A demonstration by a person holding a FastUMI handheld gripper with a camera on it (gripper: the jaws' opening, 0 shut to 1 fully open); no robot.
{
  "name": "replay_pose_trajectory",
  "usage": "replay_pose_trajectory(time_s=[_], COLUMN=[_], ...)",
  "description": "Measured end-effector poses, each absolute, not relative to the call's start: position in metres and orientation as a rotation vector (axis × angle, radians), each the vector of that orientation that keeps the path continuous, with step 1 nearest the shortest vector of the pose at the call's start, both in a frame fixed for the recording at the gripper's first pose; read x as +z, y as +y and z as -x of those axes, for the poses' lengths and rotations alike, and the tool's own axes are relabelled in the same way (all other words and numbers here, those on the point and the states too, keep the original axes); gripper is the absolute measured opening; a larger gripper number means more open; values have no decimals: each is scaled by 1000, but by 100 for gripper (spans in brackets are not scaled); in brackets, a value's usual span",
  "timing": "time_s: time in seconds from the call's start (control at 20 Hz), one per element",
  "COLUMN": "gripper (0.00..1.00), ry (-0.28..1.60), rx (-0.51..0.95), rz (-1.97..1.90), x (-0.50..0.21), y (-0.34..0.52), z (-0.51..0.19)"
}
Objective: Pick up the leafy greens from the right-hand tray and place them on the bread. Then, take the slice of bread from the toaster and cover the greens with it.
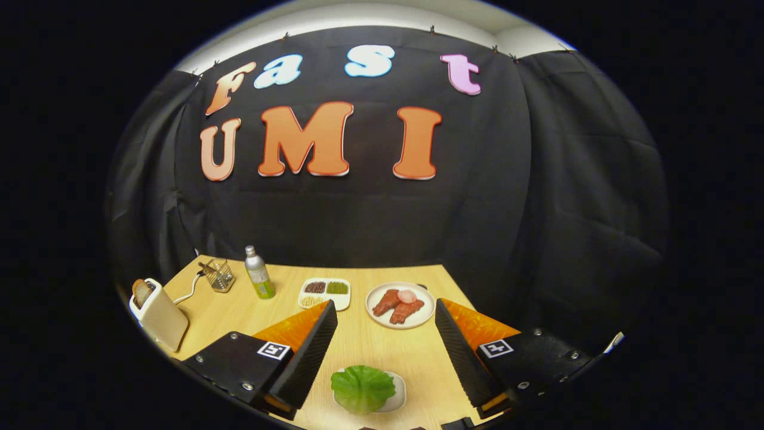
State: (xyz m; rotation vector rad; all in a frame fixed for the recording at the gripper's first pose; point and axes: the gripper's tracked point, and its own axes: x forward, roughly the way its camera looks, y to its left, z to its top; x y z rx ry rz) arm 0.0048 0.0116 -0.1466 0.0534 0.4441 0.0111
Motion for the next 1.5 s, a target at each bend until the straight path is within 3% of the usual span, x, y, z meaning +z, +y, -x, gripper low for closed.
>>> replay_pose_trajectory(time_s=[0.8, 1.5], gripper=[96, 87], ry=[1160, 1368], rx=[117, 104], rz=[-59, -1], x=[-342, -408], y=[38, 52], z=[44, 58])
